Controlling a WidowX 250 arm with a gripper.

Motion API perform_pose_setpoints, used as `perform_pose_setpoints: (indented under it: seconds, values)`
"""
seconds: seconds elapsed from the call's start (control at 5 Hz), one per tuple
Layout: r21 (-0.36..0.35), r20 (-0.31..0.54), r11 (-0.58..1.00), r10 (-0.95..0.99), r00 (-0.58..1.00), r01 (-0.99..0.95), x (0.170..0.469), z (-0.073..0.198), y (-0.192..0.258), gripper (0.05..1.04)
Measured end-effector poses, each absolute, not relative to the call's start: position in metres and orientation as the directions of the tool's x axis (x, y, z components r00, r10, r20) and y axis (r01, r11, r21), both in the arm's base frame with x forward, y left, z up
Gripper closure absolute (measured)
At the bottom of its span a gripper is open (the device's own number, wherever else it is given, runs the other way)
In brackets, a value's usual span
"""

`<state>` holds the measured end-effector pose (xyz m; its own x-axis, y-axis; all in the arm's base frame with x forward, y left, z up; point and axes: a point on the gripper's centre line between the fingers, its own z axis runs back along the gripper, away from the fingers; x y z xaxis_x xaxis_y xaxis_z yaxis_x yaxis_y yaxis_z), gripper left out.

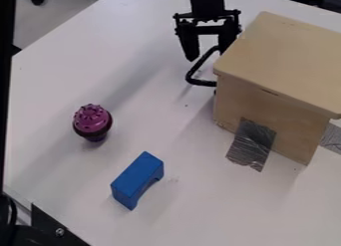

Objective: Close the drawer

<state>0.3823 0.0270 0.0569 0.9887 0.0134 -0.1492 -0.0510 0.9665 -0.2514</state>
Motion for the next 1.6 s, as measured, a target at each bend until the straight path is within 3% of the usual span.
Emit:
perform_pose_setpoints:
  seconds: [0.2,0.4,0.8,1.2,1.6]
  values:
    - [-0.188,-0.143,0.981,0.014,0.99,-0.041,0.378,0.082,0.036,0.085]
    - [-0.109,-0.174,0.993,0.017,0.985,-0.036,0.371,0.09,0.039,0.085]
    - [0.009,-0.115,1.0,0.004,0.993,-0.003,0.351,0.131,0.048,0.085]
    - [0.033,-0.065,0.999,0.003,0.998,0.0,0.334,0.135,0.066,0.085]
    - [0.002,-0.082,1.0,0.015,0.997,-0.015,0.326,0.128,0.075,0.085]
